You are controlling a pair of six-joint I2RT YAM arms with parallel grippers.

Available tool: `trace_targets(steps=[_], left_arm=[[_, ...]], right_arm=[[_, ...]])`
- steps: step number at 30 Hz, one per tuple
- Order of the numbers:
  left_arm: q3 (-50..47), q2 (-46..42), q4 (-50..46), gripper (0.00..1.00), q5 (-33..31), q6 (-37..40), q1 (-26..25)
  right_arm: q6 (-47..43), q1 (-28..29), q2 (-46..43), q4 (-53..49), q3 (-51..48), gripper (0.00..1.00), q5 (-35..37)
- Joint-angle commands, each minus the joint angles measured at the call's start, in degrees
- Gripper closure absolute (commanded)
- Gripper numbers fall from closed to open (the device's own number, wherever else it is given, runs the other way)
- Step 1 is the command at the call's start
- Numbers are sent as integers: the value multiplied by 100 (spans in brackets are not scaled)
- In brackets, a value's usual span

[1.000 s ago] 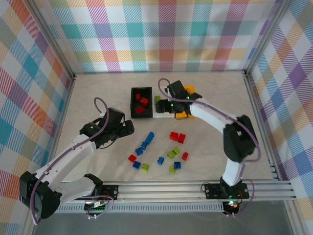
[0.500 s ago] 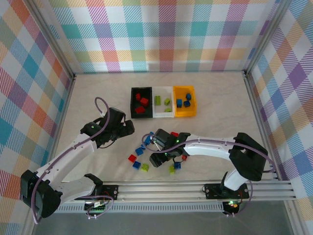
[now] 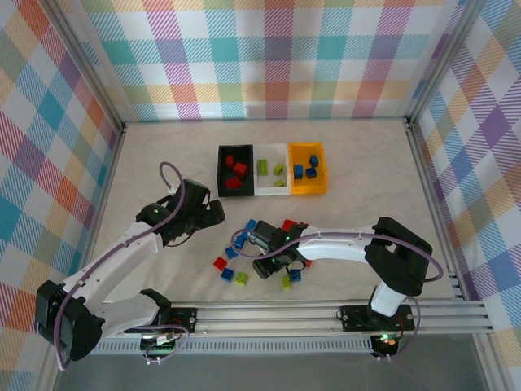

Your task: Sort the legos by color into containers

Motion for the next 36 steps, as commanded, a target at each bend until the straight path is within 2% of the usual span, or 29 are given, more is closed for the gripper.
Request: trace_targets(steps=[1, 5, 9, 13, 17, 22, 27, 31, 36], left_arm=[[-40, 55, 32, 0, 51, -15, 52], [12, 81, 28, 0, 80, 3, 59], [46, 112, 31, 0, 95, 42, 51], [83, 179, 46, 0, 125, 65, 56], [114, 299, 115, 0, 215, 90, 51], [225, 556, 164, 0, 377, 175, 51], [315, 775, 164, 0, 521, 255, 51], [331, 878, 87, 0, 576, 283, 51], [259, 881, 69, 0, 627, 319, 51]], right_arm=[[10, 47, 22, 134, -18, 50, -120], [104, 26, -116, 247, -101, 62, -83], [174, -181, -479, 251, -150, 67, 142], [88, -781, -1046, 184, -66, 69, 343], [79, -1869, -1295, 267, 201, 69, 359], [195, -3001, -720, 540, 885, 68, 455], [323, -3734, 404, 577, 1933, 66, 359], [357, -3978, 1193, 321, 2756, 60, 384], [517, -4178, 1601, 390, 3182, 31, 36]])
